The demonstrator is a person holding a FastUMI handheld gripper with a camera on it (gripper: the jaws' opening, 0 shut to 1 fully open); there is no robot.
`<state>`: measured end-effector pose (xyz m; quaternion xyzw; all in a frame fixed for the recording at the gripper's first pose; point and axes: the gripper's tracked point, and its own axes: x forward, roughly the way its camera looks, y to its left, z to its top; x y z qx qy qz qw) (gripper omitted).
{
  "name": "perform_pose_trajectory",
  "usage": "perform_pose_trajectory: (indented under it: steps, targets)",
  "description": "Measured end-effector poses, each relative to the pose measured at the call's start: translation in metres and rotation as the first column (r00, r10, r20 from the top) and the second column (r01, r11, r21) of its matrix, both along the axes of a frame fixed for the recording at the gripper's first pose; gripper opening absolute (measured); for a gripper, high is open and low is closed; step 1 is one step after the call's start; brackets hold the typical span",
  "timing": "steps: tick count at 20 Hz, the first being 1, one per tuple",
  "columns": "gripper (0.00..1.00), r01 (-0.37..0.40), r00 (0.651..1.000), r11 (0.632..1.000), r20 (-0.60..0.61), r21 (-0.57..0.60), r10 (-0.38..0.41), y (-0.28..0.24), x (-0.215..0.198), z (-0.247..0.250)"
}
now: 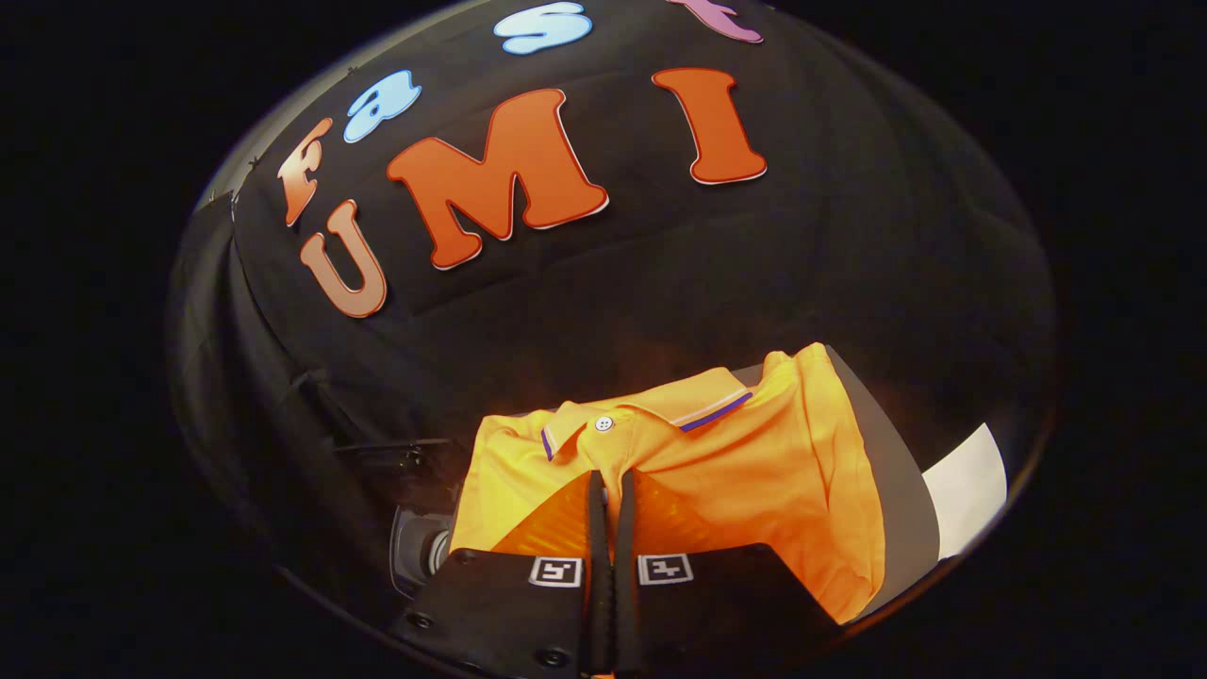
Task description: Put the clothes into the washing machine and then close the washing machine lid.
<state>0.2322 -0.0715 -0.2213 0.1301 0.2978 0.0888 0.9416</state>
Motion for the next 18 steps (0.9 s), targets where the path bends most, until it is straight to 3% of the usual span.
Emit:
perform_pose_trajectory:
  steps: [3, 8, 18]
  targets:
    - [0.08, 0.001, 0.999, 0.999, 0.032, 0.042, -0.003, 0.006, -0.006, 0.017]
    - [0.08, 0.042, 0.995, 0.999, 0.088, 0.007, -0.043, 0.017, -0.017, 0.048]
    - [0.08, 0.067, 0.978, 0.997, 0.201, -0.037, -0.058, 0.109, -0.056, 0.119]
